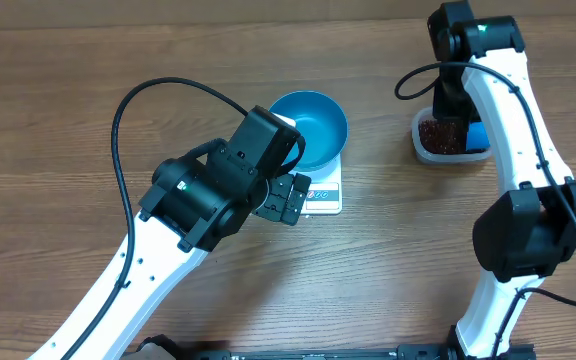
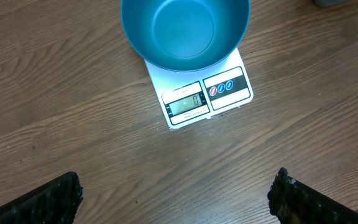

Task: Scoop item into bowl and weigh 150g on scale
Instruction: 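Move the scoop with the right gripper over the bean tub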

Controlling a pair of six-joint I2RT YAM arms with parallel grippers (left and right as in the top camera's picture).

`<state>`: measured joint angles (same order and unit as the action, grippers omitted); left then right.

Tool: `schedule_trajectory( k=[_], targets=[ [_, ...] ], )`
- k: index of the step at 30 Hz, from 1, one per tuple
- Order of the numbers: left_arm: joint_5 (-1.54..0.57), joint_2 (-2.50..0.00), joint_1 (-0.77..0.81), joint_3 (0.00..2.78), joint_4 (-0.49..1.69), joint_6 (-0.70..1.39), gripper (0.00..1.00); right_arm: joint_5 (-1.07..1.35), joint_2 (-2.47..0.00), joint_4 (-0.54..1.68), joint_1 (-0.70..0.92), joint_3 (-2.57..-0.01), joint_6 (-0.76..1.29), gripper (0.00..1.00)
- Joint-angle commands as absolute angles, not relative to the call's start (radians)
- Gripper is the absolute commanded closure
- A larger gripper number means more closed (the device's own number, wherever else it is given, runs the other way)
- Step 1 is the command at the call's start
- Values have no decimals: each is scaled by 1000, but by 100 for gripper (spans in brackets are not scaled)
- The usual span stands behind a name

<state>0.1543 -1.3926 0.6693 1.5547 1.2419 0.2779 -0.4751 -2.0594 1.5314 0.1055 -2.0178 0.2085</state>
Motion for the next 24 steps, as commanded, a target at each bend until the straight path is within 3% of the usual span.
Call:
schedule_trajectory(
  k=[1,13,24],
  targets=[
    [160,-1394,666,1575,1242,258,0,-497,-2090,1527,104,-2048,208,96],
    [160,-1394,666,1575,1242,258,1,-473,-2091,1516,111,-2000,200,96],
    [160,-1394,666,1575,1242,258,0,-295,-2091,1524,112,-1999,98,96]
  ],
)
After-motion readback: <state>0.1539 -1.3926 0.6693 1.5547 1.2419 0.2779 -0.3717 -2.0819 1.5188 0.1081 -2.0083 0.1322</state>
